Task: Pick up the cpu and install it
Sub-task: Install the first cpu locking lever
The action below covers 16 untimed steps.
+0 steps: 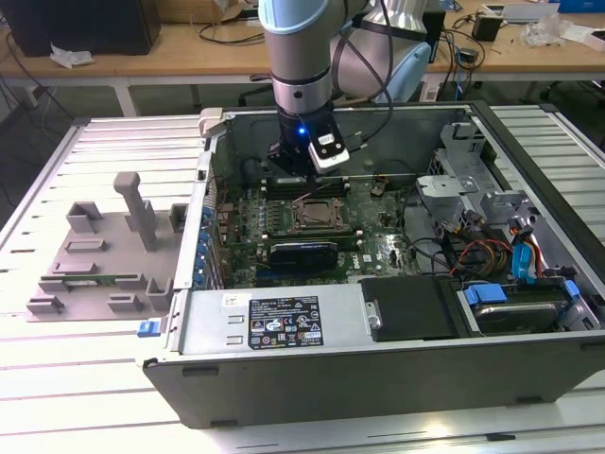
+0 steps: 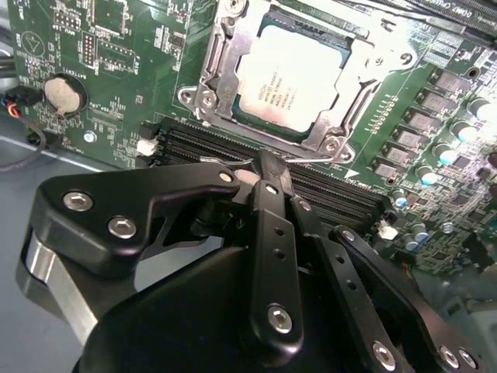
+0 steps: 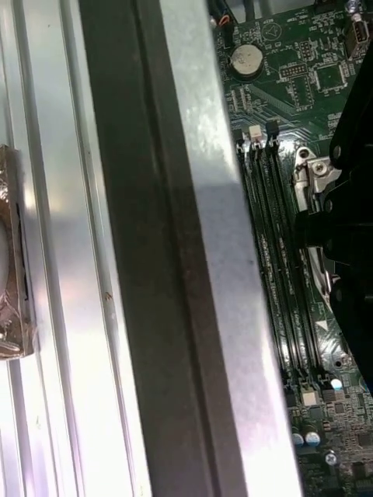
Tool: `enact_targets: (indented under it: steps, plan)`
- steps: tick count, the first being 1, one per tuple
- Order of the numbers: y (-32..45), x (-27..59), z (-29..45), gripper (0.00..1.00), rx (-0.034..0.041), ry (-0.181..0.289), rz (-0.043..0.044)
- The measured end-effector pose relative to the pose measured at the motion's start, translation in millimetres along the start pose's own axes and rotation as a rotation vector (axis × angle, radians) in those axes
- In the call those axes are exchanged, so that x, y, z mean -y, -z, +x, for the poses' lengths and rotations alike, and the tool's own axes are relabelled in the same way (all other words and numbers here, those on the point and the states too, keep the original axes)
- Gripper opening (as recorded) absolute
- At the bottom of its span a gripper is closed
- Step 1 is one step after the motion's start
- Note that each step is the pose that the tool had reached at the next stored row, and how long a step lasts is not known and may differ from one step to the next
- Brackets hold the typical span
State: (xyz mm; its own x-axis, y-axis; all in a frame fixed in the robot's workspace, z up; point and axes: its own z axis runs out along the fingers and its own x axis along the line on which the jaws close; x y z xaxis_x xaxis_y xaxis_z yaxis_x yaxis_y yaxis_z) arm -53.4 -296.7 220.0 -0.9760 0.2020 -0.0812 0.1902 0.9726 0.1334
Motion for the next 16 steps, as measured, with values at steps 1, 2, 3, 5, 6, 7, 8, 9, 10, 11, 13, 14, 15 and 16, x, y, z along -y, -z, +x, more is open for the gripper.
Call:
enact_targets:
  steps: [1,2,3,5,6,7,8,9,10,11,13,14,15,16]
  plan:
    - [-0.7,-0.2,0.0,0.11,0.0014,-0.010,0.0010]
    - [-1.3,-0.6,-0.2,0.11,0.0024,-0.018,0.0013]
    - [-1.4,-0.6,-0.4,0.11,0.0024,-0.018,0.0014]
    - [-1.7,-0.7,-0.7,0.11,0.0024,-0.019,0.0015]
    - [-1.7,-0.7,-0.7,0.11,0.0024,-0.019,0.0017]
    - [-1.7,-0.7,-0.8,0.11,0.0024,-0.019,0.0017]
    - [-1.8,-0.7,-0.8,0.11,0.0029,-0.018,0.0016]
    - [-2.3,-0.6,-0.7,0.11,0.0067,-0.018,0.0006]
    - [-2.8,-0.6,-0.6,0.11,0.0136,-0.017,-0.0011]
    - [-3.4,-0.5,-0.5,0.11,0.0259,-0.016,-0.0036]
    - [-4.0,-0.3,0.0,0.11,0.0450,-0.013,-0.0082]
    - [-4.2,-0.2,0.4,0.11,0.0502,-0.013,-0.0100]
    - [-4.4,0.0,1.0,0.11,0.0547,-0.013,-0.0123]
    - [-4.7,0.2,1.7,0.11,0.0586,-0.012,-0.0146]
